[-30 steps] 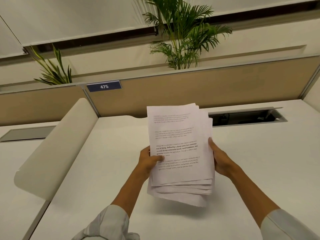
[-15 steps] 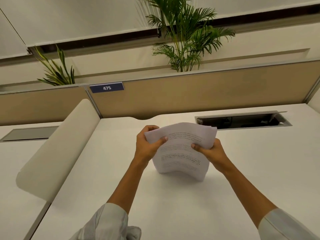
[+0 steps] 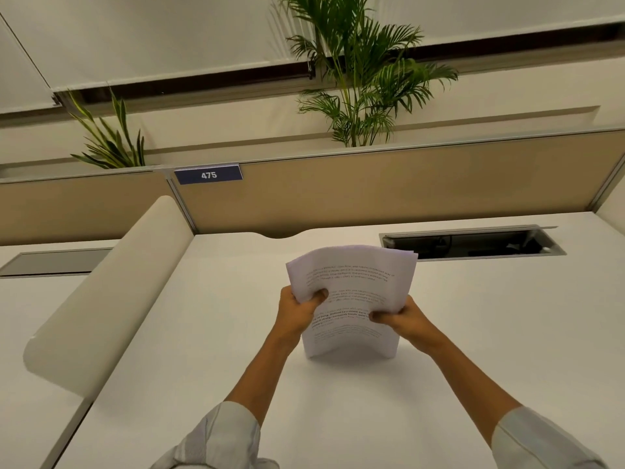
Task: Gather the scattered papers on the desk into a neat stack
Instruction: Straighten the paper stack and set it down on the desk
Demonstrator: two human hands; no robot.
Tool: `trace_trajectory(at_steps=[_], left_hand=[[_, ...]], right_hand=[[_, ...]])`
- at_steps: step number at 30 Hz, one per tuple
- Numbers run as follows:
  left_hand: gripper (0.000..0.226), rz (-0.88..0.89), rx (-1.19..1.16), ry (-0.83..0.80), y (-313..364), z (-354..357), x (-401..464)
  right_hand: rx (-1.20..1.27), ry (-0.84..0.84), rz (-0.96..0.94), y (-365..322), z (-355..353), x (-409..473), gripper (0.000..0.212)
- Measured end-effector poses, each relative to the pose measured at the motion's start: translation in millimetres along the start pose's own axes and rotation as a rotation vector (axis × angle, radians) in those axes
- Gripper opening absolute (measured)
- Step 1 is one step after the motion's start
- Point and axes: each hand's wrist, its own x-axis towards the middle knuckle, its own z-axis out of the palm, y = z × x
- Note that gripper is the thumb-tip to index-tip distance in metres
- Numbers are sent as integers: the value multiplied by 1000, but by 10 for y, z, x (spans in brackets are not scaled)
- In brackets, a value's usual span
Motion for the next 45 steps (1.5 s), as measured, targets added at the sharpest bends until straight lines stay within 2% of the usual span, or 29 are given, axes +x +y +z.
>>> trace_trajectory(at_steps=[4,6,9,13,16,19,21,25,28,34,38,41,45], left_hand=[[27,-61,-154,119,74,-115,114],[31,-80,-300,158,145,-190,165],[36,-100,-472,175,188,-240,208],[51,-134,-681,162,114,-149,242],[57,-167,-724,150,61,-121,243],[51,-211,-664,231,95,-305,278],[40,-201,-542,247,179,-510,320],[31,-100,-84,110,370,-801,415],[35,-42,170,22,400,-781,466],[48,44,84,-41,158,-581,383],[49,-44,102,-33,-164,-609,353],[43,-151,55,20,-445,-633,306],[42,-153,74,24,-556,-604,251]], right_hand=[[-75,-2,62,47,-106,-34,22],[-57,48,72,82,-186,-51,30],[128,132,30,73,-245,-29,38],[517,179,1,-54,-134,94,32],[479,158,-52,-216,-18,137,35],[337,207,-120,-339,-73,143,29],[269,245,-140,-403,-198,148,24],[163,224,-195,-621,-375,142,27],[77,197,-225,-727,-371,164,27],[-16,229,-170,-531,-171,199,28],[-28,218,-82,-179,-47,171,22],[52,205,16,80,-6,112,33],[49,170,60,207,-58,139,38]])
